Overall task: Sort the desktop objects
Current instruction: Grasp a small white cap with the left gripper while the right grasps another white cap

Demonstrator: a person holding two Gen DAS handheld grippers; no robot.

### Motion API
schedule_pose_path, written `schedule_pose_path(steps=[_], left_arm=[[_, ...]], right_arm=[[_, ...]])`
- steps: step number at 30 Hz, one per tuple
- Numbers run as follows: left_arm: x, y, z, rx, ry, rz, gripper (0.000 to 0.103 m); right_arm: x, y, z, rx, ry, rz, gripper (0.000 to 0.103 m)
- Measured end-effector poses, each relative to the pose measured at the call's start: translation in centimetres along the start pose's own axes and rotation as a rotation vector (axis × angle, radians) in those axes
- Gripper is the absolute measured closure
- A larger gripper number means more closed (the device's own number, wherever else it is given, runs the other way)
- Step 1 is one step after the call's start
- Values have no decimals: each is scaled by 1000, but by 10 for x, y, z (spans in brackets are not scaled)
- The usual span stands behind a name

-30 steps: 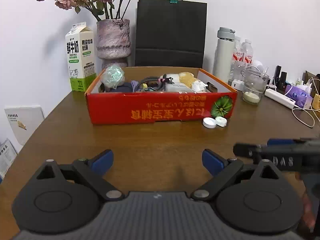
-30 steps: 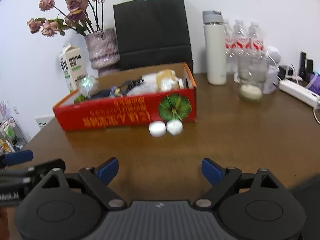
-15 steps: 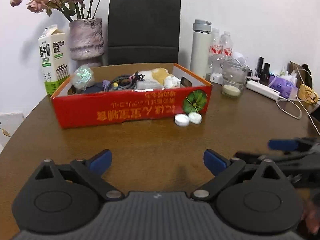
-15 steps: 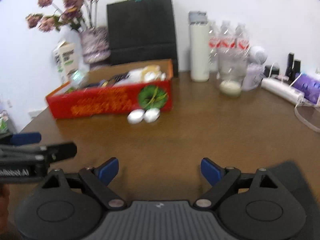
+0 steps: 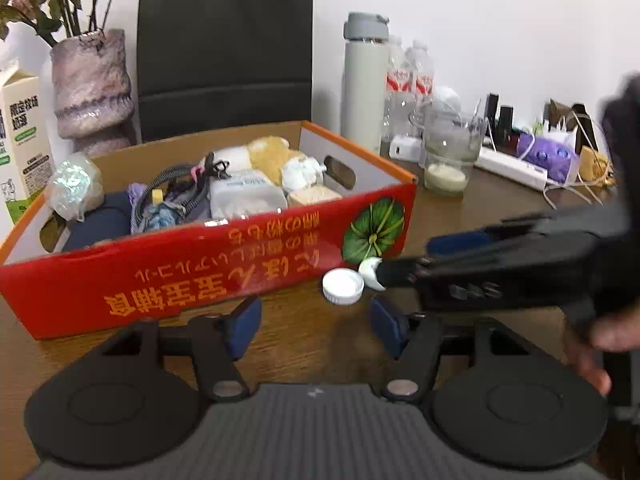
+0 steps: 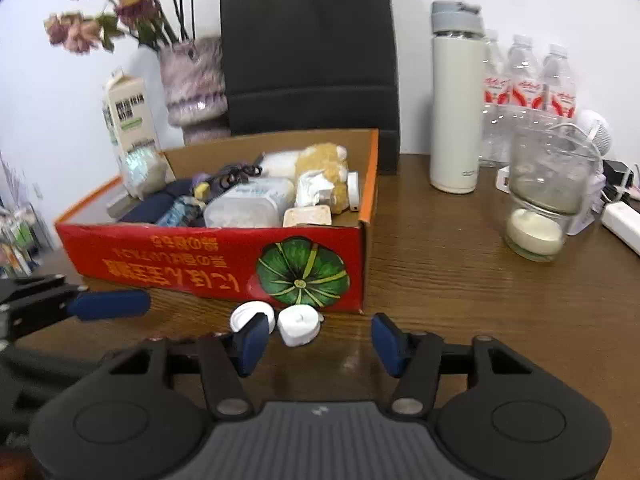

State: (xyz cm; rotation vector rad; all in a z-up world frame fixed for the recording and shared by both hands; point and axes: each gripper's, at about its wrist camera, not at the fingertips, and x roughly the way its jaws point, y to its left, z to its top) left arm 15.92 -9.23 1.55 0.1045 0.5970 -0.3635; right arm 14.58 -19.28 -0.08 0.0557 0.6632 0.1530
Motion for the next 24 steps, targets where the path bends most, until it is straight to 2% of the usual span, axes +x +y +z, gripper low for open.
schedule_pose_path(steps=[2, 5, 7, 8, 12, 16, 19, 20, 23, 24], left_arm=[[1, -3, 0, 16, -2, 6, 42], [-1, -4, 0, 25, -12, -11, 43], [1, -4, 1, 25, -22, -9, 43], [3, -5, 1, 28, -20, -15, 43], [16, -8, 8, 21, 11, -31, 47], [27, -16, 13, 3, 11, -10, 49], [38, -18, 15, -34, 34, 18, 59], [41, -19, 15, -39, 38, 11, 77], [43, -20, 13, -56, 29, -5, 79], [42, -21, 12, -48, 27, -4, 84]], right_arm=[[10, 2, 1, 4, 24, -2, 59], [13, 1, 2, 23, 13, 27, 60], [14, 3, 2, 21, 14, 31, 69], [14, 5, 2, 10, 14, 30, 80], [10, 2, 2, 28, 19, 14, 80], [-7, -20, -1, 80, -6, -62, 80], [-20, -40, -5, 145, -44, -62, 81], [-21, -44, -5, 156, -48, -70, 81], [-21, -45, -4, 151, -62, -94, 81], [-22, -42, -4, 141, -73, -90, 81]])
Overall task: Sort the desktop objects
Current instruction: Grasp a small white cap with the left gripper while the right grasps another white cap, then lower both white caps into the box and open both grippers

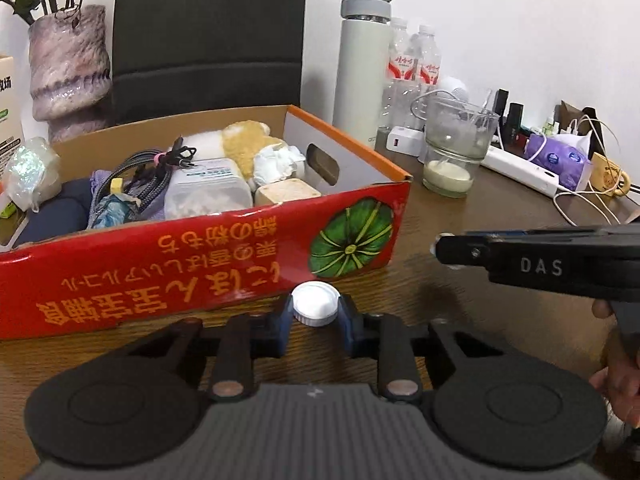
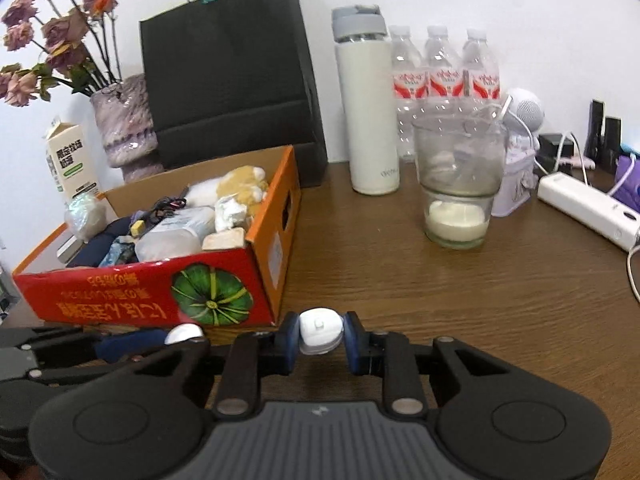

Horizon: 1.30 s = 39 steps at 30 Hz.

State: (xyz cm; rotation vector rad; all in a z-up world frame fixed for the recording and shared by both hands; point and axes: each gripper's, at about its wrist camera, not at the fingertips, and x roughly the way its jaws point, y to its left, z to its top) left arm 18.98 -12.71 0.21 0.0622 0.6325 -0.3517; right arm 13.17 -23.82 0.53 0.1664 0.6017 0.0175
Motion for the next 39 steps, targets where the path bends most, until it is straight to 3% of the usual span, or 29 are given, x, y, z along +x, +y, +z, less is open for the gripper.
schedule_pose_path(steps=[2, 8, 10, 12, 13, 17, 20, 21, 26, 30, 33, 37, 39], left_arm=[[-8, -1, -2, 5, 1, 1, 102], [-51, 14, -13, -96, -55, 5, 101], [-48, 11, -9, -78, -49, 21, 89], [-35, 6, -3, -68, -35, 30, 56], [-27, 5, 0, -67, -35, 32, 56], [7, -6, 9, -63, 22, 53, 56], [15, -15, 10, -53, 18, 87, 57], [16, -17, 10, -54, 19, 86, 71], [-7, -12, 1, -70, 12, 96, 74], [-67, 12, 0, -164, -94, 57, 74], [-102, 44, 18, -198, -179, 100, 74], [-120, 87, 58, -215, -236, 125, 74], [-112, 102, 79, -212, -230, 104, 74]], right_arm=[[-2, 7, -1, -29, -14, 13, 81], [-14, 25, -1, -80, -55, 36, 81], [-16, 24, -3, -56, -53, 48, 81], [-19, 23, -4, -41, -65, 40, 80], [-20, 22, -4, -33, -69, 41, 80], [-26, 14, -7, -9, -80, 26, 81], [-27, 10, -6, 0, -85, 10, 80], [-27, 9, -6, 1, -86, 9, 81], [-27, 13, -8, -21, -82, -4, 81], [-36, 16, -6, -25, -111, 23, 80], [-49, 18, 2, 19, -145, 124, 80], [-64, 41, 30, -3, -190, 206, 80], [-60, 57, 53, -30, -170, 211, 80]])
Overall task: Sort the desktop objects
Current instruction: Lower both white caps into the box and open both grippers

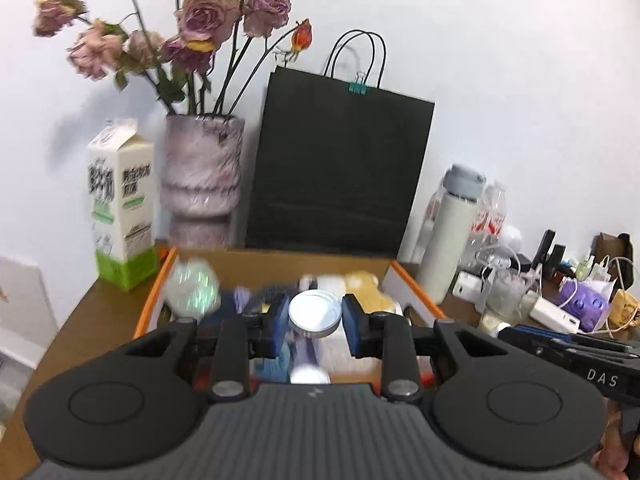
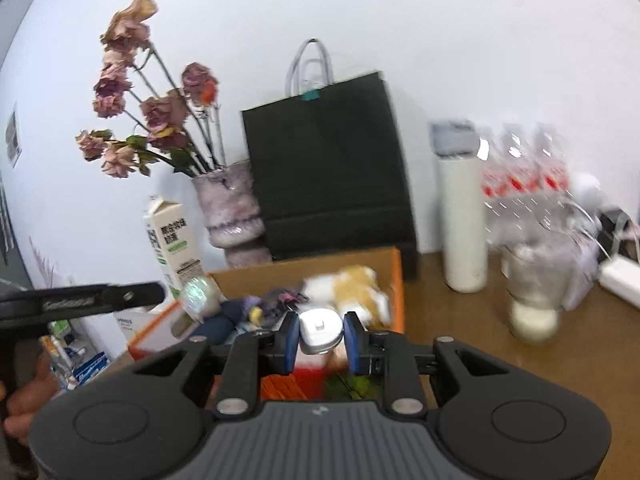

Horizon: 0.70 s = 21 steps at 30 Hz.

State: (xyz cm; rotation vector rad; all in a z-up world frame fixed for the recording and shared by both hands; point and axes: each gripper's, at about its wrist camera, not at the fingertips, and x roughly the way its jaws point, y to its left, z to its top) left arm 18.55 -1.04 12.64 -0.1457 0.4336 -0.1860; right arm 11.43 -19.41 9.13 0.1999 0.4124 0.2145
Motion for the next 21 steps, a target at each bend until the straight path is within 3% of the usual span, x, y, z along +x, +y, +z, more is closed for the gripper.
schedule_pose_path(steps=[2, 4, 6, 11, 13, 15, 17, 19, 21], left_arm=[[28, 11, 13, -43, 77, -43, 74], [62, 20, 17, -109, 170, -35, 74], [94, 17, 12, -103, 245, -53, 74], [139, 14, 1, -60, 296, 1, 73], [145, 19, 3, -78, 282, 34, 70], [146, 27, 6, -103, 291, 29, 53], [141, 32, 11, -130, 277, 33, 48], [130, 34, 16, -134, 251, 55, 45], [121, 37, 21, -131, 234, 61, 24]], right_arm=[[24, 7, 17, -6, 64, -2, 80], [62, 8, 29, 9, 164, 13, 80], [100, 6, 32, 12, 279, 9, 80], [146, 3, 22, -16, 426, -46, 79], [149, 3, 20, -31, 438, -57, 76], [144, -1, 23, -11, 412, -56, 58], [139, -8, 32, 40, 376, -47, 48], [136, -10, 41, 48, 354, -48, 48], [132, -5, 48, 14, 345, -72, 47]])
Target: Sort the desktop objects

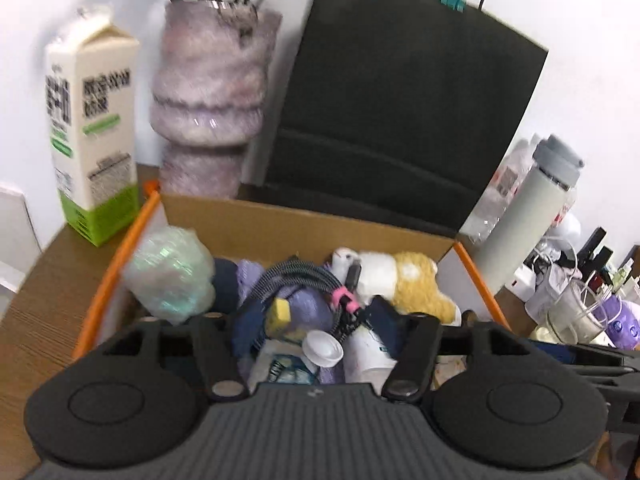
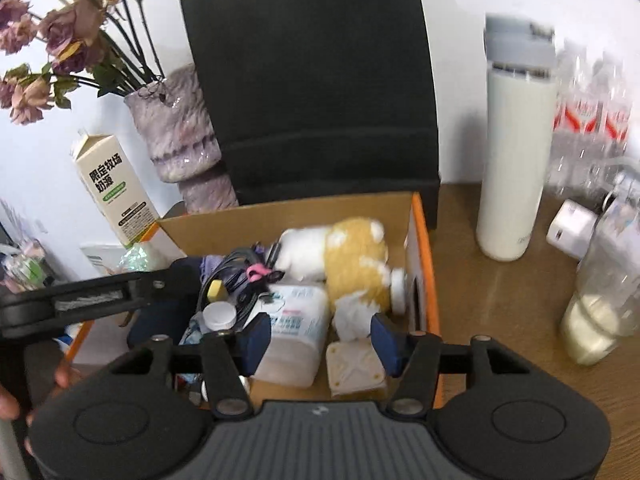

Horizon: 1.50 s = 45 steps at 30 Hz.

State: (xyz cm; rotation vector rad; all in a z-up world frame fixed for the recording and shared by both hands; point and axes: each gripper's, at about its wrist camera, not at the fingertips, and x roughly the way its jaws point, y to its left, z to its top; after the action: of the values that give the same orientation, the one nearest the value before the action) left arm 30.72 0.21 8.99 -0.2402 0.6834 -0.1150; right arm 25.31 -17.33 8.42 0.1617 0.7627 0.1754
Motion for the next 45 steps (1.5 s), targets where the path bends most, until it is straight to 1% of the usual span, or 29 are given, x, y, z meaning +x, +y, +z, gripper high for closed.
schedule_pose_path(steps=[1, 3, 5, 8, 10, 12, 14, 16, 19, 23, 26, 28, 31, 33, 36, 40, 41, 42, 45], left_arm=[[-6, 0, 1, 3, -6, 5, 19], [-17, 0, 2, 28, -15, 25, 12], [-26, -3, -1, 62, -25, 55, 6], [-37, -6, -13, 104, -9, 104, 5], [-46, -8, -25, 145, -8, 123, 3], [-59, -11, -37, 185, -27, 149, 0], [-70, -12, -48, 208, -43, 177, 0], [-84, -11, -61, 205, -63, 195, 0], [-104, -8, -81, 181, -88, 200, 0], [-128, -4, -119, 133, -111, 200, 0], [-139, -5, -151, 155, -98, 190, 0], [-145, -5, -170, 181, -96, 213, 0], [-155, -1, -196, 184, -92, 242, 0], [-163, 1, -209, 188, -85, 236, 0], [-177, 6, -226, 162, -80, 222, 0], [-196, 8, -246, 138, -85, 227, 0], [-199, 8, -250, 139, -87, 226, 0], [-202, 7, -254, 141, -87, 223, 0], [-203, 6, -263, 141, -73, 213, 0]], right_arm=[[-2, 3, 2, -15, -2, -11, 46], [-8, 8, 4, -36, -1, -34, 38], [-14, 13, 3, -52, -7, -37, 33], [-24, 17, -6, -51, -14, -30, 27], [-28, 20, -14, -53, -7, -31, 27], [-32, 22, -21, -62, -3, -46, 26], [-40, 24, -31, -66, -22, -62, 24], [-50, 27, -43, -68, -57, -73, 22], [-65, 32, -66, -62, -125, -79, 22], [-85, 42, -101, -73, -202, -77, 21], [-96, 49, -129, -96, -235, -91, 19], [-101, 52, -150, -101, -235, -100, 18], [-107, 56, -181, -101, -211, -106, 17], [-110, 59, -202, -98, -189, -96, 17], [-116, 63, -226, -91, -155, -104, 17], [-130, 63, -247, -71, -158, -124, 17], [-134, 63, -251, -70, -165, -130, 15], [-138, 64, -256, -73, -166, -134, 13], [-142, 64, -264, -91, -156, -129, 13]])
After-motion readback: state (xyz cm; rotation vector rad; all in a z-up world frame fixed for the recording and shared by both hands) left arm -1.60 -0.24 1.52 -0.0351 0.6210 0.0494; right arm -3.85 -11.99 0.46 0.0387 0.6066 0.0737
